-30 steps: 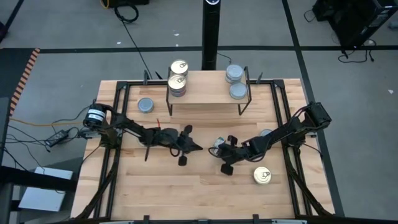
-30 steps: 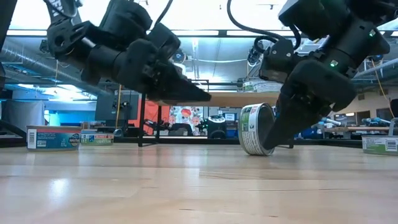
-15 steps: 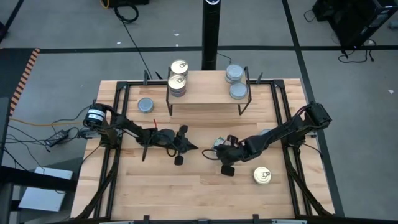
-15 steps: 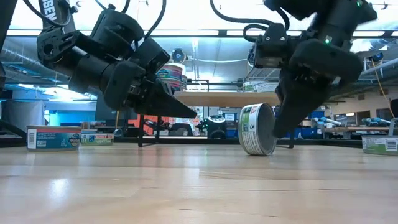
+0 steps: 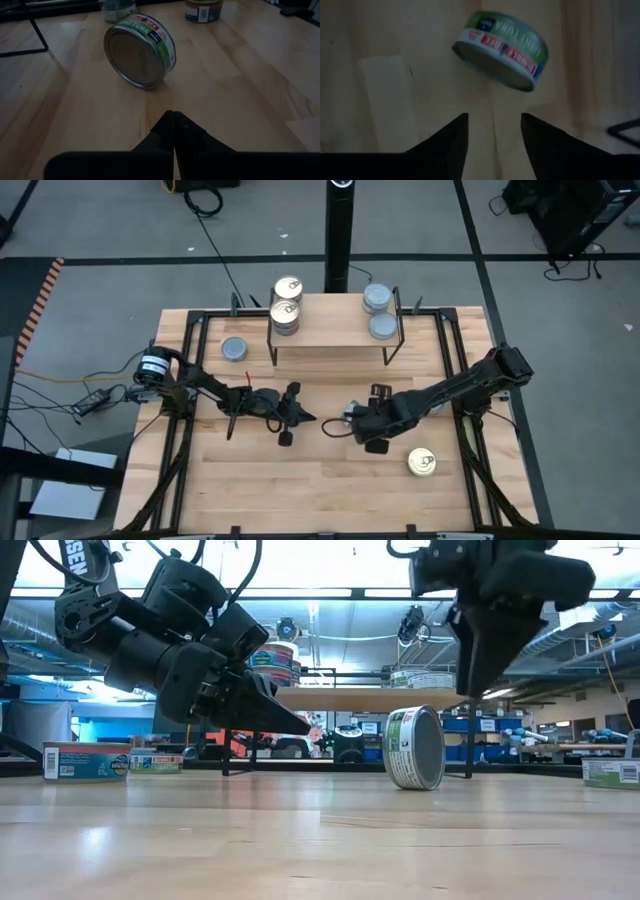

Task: Stack canned seafood by type on shelf
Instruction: Stack the green tuna can on the bottom green tuna can on the shelf

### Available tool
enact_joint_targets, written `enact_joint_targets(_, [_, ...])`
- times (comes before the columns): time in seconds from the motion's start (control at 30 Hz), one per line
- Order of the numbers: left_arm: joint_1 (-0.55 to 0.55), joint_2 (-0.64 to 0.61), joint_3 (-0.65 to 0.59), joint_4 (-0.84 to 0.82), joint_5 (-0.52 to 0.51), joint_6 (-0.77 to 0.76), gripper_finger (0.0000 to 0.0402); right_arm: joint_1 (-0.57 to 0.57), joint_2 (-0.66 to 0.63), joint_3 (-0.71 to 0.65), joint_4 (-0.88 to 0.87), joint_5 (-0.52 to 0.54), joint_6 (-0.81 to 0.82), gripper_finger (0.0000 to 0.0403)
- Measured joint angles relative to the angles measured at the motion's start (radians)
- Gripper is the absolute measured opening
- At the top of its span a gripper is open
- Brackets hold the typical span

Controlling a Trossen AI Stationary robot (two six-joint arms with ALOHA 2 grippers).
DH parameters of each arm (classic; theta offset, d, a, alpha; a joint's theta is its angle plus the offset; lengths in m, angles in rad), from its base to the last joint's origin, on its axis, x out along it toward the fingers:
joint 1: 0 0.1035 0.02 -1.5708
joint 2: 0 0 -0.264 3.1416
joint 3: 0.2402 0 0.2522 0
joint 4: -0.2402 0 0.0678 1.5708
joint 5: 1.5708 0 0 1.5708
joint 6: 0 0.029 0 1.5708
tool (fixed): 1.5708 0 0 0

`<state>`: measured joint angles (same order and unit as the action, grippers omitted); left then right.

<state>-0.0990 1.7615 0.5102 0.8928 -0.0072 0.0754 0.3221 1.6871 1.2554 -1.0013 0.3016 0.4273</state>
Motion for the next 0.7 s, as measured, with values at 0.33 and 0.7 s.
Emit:
enact_joint_targets(0.33, [0.000,0.000,0.000,0.000,0.000,0.000,0.0005,-0.096,0.004,0.020,0.080,0.009,-0.307,0.0217])
enact_joint_targets(0.7, [0.000,0.000,0.000,0.001,0.000,0.000,0.0005,-0.154,0.062,0.020,0.156,-0.085,-0.481,0.0224])
